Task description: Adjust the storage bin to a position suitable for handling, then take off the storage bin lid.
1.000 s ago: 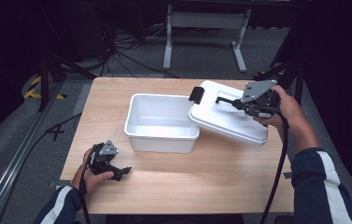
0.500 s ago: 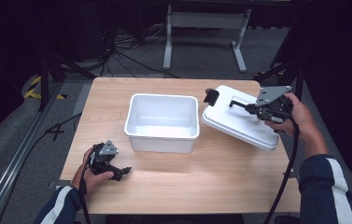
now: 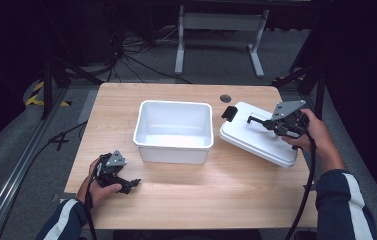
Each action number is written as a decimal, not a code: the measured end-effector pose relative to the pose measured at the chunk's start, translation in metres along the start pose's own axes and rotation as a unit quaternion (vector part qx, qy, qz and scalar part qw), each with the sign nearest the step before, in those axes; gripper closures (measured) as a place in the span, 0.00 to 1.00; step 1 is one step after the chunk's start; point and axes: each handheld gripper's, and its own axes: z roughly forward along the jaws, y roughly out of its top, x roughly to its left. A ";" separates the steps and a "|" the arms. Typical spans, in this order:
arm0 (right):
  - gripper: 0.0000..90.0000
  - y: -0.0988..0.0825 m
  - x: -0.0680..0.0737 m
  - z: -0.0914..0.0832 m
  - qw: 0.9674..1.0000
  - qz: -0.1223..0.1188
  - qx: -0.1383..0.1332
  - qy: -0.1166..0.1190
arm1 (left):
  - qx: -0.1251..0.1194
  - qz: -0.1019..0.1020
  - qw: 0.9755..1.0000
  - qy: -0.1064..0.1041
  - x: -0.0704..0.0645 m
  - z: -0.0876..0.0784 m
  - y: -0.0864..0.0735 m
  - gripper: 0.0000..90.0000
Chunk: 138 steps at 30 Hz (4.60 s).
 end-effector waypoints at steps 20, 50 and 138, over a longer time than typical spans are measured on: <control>0.94 -0.024 0.001 0.051 0.999 0.041 0.023 0.019 | -0.001 0.000 1.000 0.001 0.000 0.000 0.000 0.00; 0.89 -0.035 0.005 0.074 0.996 0.077 0.021 0.034 | -0.001 0.000 1.000 0.001 0.000 0.000 0.000 0.00; 0.57 -0.111 0.091 -0.017 0.987 0.140 -0.076 0.002 | -0.004 0.000 1.000 0.003 -0.001 -0.002 -0.003 0.01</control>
